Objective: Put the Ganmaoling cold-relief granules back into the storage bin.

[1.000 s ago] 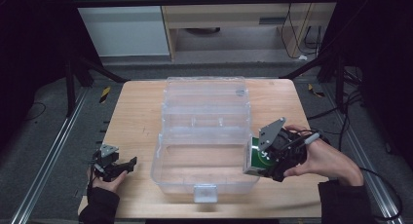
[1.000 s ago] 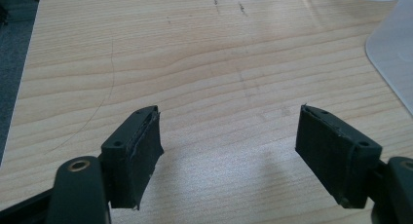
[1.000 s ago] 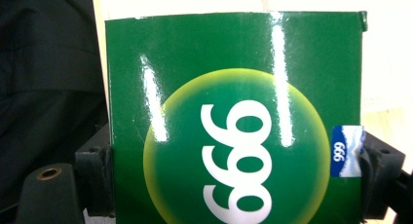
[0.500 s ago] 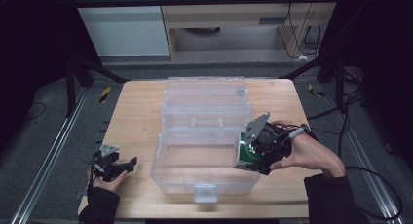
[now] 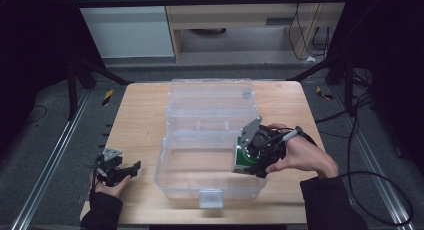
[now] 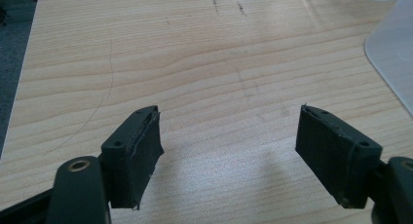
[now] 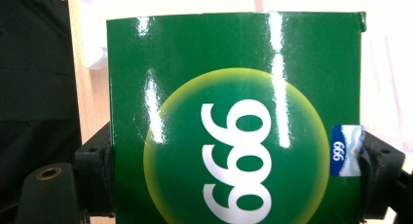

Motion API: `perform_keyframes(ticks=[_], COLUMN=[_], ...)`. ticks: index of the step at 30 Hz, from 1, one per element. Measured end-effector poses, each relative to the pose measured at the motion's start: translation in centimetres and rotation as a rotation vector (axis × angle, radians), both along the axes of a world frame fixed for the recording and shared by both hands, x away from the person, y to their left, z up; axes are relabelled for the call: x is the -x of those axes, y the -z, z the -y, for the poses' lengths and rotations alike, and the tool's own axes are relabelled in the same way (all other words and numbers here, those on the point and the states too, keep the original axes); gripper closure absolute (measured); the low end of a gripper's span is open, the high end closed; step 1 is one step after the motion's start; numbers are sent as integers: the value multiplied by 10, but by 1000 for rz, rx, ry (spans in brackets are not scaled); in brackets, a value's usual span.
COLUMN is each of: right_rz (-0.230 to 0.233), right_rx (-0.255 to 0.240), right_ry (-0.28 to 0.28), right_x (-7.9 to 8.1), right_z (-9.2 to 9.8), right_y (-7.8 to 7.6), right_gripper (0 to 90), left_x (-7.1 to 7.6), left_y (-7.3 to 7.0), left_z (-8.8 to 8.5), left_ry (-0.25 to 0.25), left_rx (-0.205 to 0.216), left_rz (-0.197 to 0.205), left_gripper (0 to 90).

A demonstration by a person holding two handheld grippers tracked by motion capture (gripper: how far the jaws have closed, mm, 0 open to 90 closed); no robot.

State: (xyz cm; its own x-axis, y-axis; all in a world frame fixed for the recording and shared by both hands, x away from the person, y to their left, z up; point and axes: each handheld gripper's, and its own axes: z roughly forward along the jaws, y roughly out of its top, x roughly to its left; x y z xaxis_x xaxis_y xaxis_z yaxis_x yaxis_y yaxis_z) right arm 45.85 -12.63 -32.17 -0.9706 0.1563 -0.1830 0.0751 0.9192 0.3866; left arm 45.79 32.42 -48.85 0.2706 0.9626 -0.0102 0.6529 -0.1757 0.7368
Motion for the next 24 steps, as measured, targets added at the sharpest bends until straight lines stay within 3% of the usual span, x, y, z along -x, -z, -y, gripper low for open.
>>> perform_keyframes(ticks=[16, 24], right_rz=[-3, -15], right_rx=[43, 49], right_ry=[-30, -20], right_x=[0, 0], right_z=[-13, -11], right_y=[16, 26], right_gripper=[158, 158], left_x=[0, 0], left_y=[0, 0], left_z=[-1, -1], left_ry=[-1, -2], left_rx=[0, 0], left_rz=[1, 1], left_gripper=[238, 238])
